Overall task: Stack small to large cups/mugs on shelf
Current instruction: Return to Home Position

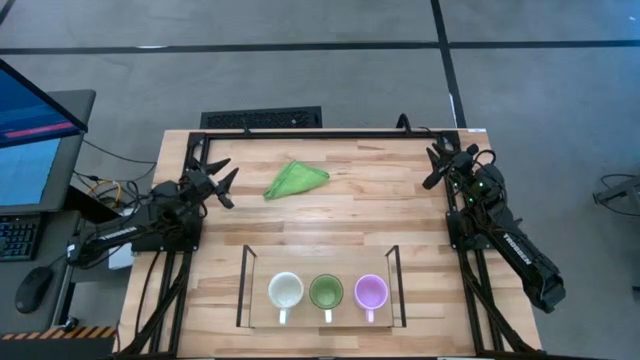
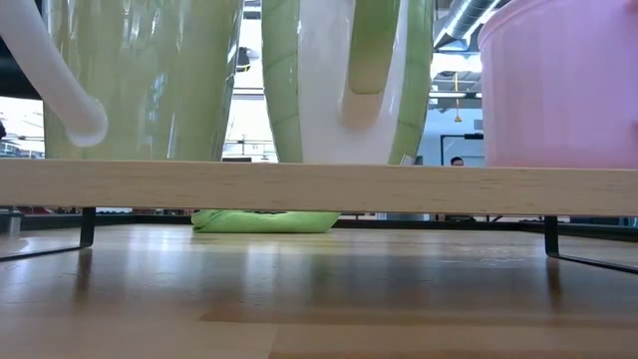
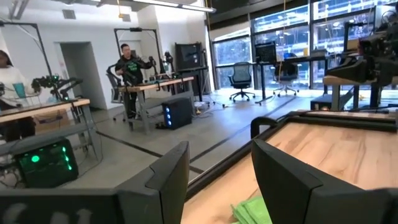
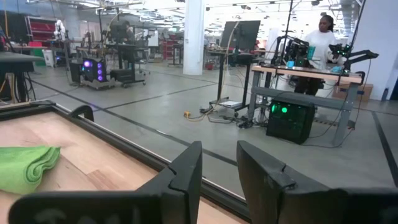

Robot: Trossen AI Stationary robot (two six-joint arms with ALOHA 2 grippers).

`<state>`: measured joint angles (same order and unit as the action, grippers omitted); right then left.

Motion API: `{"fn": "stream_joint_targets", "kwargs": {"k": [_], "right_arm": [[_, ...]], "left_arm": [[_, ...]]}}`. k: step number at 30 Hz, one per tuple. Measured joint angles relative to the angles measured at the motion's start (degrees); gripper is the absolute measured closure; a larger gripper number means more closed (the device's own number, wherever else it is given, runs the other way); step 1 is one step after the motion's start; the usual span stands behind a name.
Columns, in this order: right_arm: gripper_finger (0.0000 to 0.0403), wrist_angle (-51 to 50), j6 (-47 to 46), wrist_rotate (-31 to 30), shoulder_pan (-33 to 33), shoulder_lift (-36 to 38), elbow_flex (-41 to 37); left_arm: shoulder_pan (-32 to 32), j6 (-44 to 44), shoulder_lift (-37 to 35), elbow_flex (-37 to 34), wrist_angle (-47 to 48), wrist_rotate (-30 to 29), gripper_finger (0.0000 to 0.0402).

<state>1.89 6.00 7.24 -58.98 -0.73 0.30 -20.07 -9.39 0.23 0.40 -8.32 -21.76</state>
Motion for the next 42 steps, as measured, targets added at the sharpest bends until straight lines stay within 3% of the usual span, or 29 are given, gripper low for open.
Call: {"fn": "stream_joint_targets", "kwargs": {"k": [11,42], "right_arm": [[0.0280,0.00,0.00,0.00,0.00,0.00,0.00],[0.0280,0.00,-0.01,0.00,0.01,0.00,0.00]], "left_arm": [[0.01,3.06,0.04,0.38,4.51,0.35,0.0235],[0.01,3.18,0.04,0.61,5.41,0.37,0.0235]]}}
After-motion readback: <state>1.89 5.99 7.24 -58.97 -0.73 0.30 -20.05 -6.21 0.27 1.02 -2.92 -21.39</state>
